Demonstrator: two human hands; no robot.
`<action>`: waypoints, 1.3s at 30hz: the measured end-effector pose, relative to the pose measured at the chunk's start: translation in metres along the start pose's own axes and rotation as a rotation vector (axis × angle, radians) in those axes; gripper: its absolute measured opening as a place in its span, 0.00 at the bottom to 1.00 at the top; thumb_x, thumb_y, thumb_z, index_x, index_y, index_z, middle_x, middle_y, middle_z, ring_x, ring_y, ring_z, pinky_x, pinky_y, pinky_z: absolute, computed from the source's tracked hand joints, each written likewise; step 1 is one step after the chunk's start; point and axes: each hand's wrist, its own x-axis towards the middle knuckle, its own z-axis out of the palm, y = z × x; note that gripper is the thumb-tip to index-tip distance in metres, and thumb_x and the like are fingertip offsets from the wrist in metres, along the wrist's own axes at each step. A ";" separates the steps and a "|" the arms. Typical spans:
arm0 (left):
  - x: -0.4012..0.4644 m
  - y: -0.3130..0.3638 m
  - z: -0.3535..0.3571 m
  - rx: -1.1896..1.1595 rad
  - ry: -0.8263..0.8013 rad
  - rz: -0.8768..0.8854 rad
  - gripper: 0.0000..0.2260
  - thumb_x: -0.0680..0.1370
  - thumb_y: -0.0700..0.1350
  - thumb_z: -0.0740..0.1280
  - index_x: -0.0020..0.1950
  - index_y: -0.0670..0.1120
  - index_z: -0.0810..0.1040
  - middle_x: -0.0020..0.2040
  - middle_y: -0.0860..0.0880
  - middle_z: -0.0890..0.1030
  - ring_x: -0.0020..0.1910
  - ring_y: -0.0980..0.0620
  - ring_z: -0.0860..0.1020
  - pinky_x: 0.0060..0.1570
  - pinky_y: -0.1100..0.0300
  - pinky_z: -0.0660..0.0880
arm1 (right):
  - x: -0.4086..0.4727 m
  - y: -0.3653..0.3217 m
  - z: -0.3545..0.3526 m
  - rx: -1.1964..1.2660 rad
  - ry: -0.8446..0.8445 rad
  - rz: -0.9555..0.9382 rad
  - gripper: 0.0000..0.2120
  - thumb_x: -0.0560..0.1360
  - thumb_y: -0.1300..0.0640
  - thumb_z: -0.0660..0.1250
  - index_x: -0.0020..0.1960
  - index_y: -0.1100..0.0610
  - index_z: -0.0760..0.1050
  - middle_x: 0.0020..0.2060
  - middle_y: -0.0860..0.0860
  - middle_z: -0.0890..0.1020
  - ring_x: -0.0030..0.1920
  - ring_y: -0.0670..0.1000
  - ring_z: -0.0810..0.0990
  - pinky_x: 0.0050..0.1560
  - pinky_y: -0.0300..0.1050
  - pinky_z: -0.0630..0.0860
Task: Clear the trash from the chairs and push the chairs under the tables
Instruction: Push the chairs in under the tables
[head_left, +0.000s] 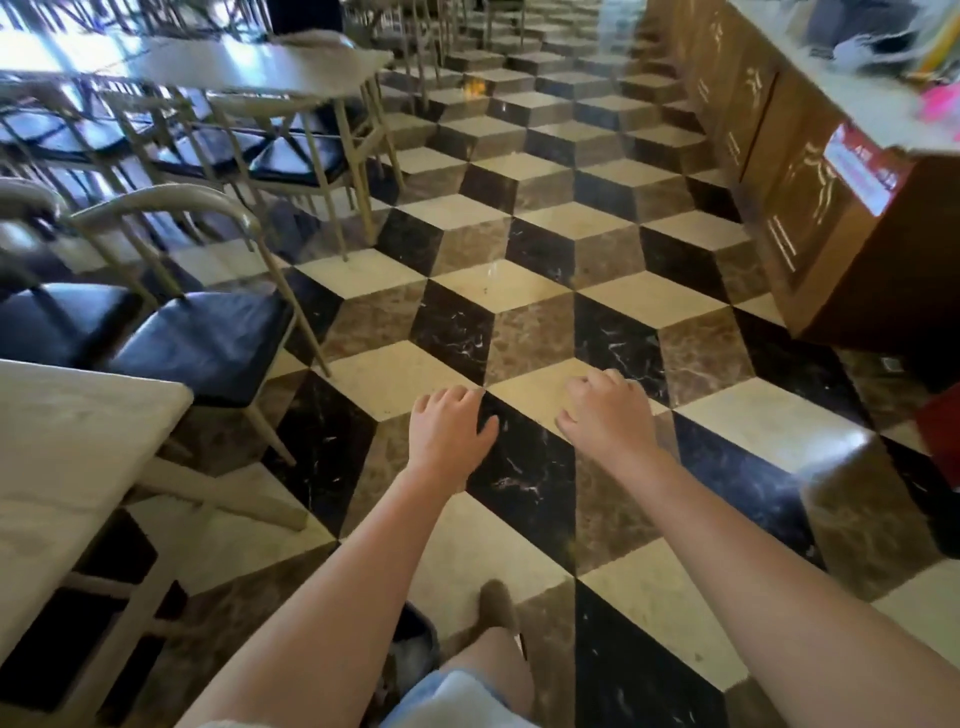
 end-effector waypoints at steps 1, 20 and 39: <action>0.017 -0.007 0.000 -0.005 0.013 -0.017 0.17 0.78 0.54 0.60 0.64 0.49 0.72 0.60 0.48 0.79 0.60 0.47 0.75 0.64 0.49 0.66 | 0.022 0.000 0.003 0.003 0.001 -0.014 0.15 0.75 0.49 0.62 0.55 0.58 0.75 0.50 0.56 0.80 0.52 0.57 0.75 0.51 0.51 0.72; 0.318 -0.160 -0.003 0.053 0.115 -0.270 0.19 0.76 0.56 0.62 0.64 0.49 0.73 0.60 0.49 0.79 0.61 0.48 0.75 0.62 0.51 0.68 | 0.395 -0.072 0.045 0.047 -0.087 -0.353 0.18 0.76 0.47 0.61 0.62 0.54 0.72 0.58 0.53 0.78 0.60 0.55 0.73 0.59 0.52 0.70; 0.585 -0.357 -0.035 0.056 0.271 -0.657 0.18 0.76 0.53 0.63 0.63 0.47 0.74 0.58 0.47 0.80 0.58 0.48 0.77 0.62 0.49 0.69 | 0.772 -0.222 0.091 0.075 -0.064 -0.763 0.18 0.76 0.46 0.62 0.62 0.53 0.72 0.57 0.53 0.78 0.58 0.54 0.75 0.57 0.49 0.73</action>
